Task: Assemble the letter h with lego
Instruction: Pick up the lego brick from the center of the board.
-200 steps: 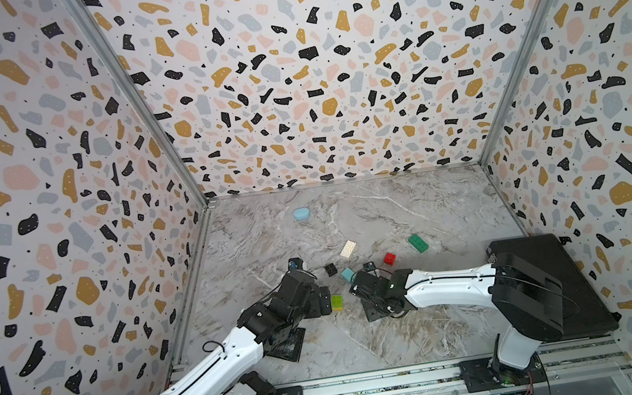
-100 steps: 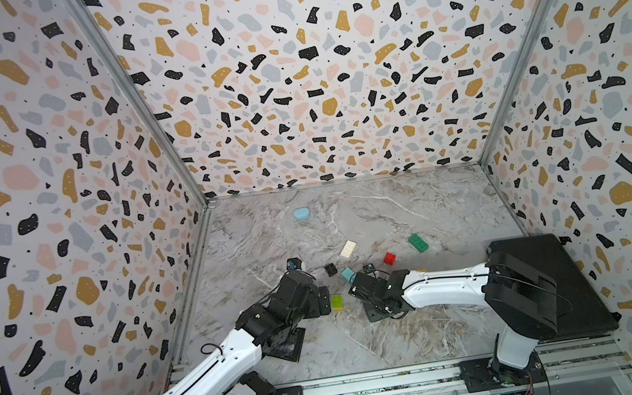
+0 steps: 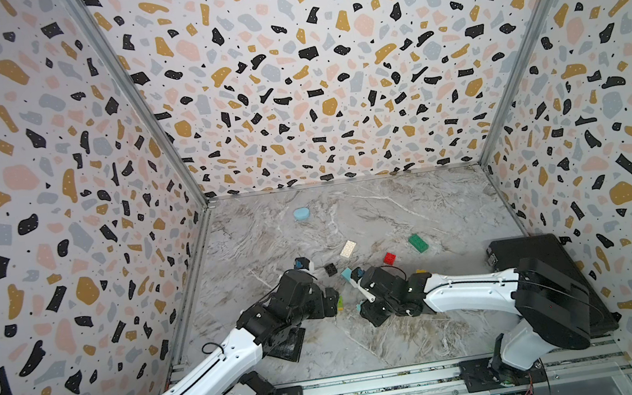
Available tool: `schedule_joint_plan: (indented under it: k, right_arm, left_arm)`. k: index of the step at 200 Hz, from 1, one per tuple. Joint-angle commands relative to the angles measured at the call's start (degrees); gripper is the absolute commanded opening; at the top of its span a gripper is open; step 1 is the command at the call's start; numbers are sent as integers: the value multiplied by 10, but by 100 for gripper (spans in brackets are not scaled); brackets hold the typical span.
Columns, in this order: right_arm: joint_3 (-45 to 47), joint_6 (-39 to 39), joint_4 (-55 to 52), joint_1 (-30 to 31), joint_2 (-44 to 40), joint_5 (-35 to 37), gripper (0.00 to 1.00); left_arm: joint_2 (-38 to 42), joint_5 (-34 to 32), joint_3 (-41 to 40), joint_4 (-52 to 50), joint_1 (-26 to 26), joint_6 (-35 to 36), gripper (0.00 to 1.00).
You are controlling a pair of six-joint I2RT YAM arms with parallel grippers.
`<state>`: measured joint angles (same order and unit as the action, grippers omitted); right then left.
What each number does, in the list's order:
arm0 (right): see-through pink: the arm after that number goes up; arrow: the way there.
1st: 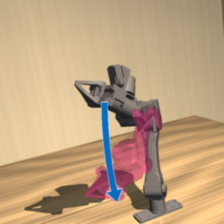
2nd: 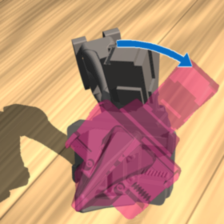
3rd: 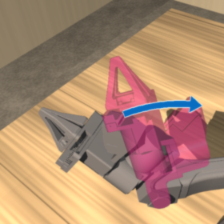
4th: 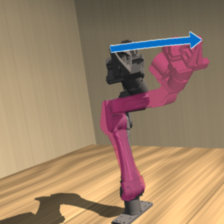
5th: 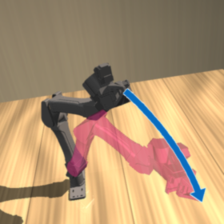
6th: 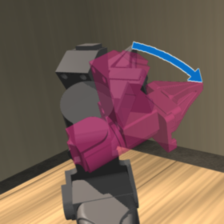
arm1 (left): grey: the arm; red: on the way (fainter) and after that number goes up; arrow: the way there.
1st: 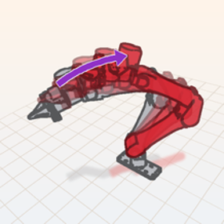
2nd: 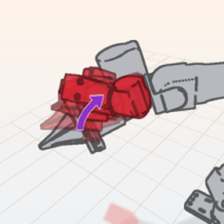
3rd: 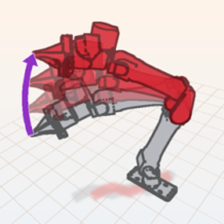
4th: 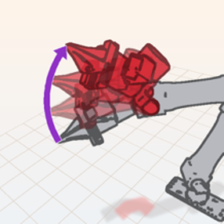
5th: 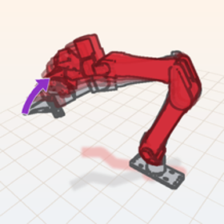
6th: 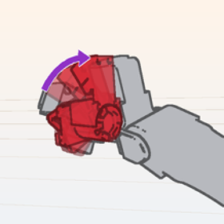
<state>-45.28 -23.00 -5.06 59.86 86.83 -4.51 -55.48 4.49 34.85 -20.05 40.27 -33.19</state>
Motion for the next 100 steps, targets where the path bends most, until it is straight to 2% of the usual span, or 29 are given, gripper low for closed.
schedule_joint_plan:
  k: [1, 52, 76, 100]
  right_arm:
    - [63, 83, 129, -1, -50, -53, 0]
    - [119, 114, 177, -1, -120, -64, 0]
    - [119, 113, 181, -1, -123, -72, 0]
    - [119, 111, 185, -2, -125, -78, 0]
  left_arm:
    - [-21, 136, -1, 58, -2, -8, 88]
    - [-74, 295, 0, 151, -1, -72, 75]
    - [-103, 311, 14, 126, -1, -71, 65]
    - [-92, 298, 8, 112, -1, -75, 60]
